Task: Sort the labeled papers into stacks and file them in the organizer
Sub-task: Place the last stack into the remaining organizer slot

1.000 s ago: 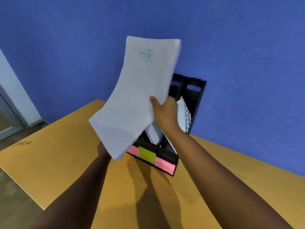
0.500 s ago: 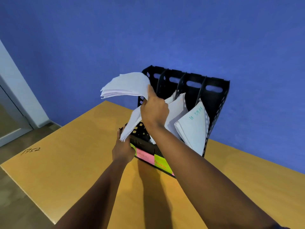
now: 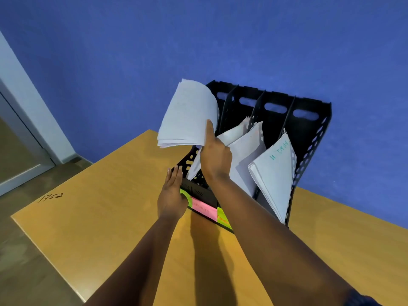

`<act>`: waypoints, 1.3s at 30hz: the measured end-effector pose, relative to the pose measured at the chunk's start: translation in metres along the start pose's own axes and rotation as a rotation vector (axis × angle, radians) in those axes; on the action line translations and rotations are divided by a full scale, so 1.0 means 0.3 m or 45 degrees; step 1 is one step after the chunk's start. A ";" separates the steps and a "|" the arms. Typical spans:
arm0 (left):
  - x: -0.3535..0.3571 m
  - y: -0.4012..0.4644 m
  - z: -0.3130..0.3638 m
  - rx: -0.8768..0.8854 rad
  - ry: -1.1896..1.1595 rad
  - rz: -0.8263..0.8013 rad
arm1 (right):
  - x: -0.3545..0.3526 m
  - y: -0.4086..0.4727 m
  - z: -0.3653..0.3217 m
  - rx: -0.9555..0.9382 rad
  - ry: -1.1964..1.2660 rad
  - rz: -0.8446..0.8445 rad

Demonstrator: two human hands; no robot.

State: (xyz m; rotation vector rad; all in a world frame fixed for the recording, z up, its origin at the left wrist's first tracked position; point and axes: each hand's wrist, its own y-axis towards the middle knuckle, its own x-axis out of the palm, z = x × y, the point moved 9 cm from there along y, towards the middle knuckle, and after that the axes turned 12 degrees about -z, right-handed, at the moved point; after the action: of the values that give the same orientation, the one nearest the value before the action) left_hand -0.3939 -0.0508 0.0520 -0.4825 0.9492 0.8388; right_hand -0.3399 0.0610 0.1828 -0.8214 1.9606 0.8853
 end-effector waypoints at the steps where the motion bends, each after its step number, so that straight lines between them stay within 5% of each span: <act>1: 0.001 0.000 0.000 -0.009 -0.007 0.012 | 0.016 -0.002 0.006 0.006 0.024 -0.008; 9: 0.008 -0.003 0.006 -0.006 0.032 0.074 | 0.163 -0.039 0.084 0.199 0.351 -0.268; 21: -0.062 -0.004 0.016 -0.006 -0.108 0.109 | 0.312 -0.113 0.048 0.139 0.108 -0.714; 27: -0.154 0.011 -0.003 -0.125 -0.504 0.210 | 0.298 -0.120 0.054 0.099 0.094 -0.716; 36: -0.173 0.068 0.035 -0.276 -0.539 0.263 | 0.292 -0.199 0.074 -0.032 0.066 -0.830; 39: -0.154 0.065 0.064 -0.277 -0.349 0.212 | 0.273 -0.222 0.069 -0.074 -0.002 -0.842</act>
State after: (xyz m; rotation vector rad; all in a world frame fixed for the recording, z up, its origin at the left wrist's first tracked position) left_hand -0.4141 -0.0448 0.1015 -0.4642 0.6543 1.1356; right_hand -0.3161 0.0238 0.0847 -1.3883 1.5036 0.5401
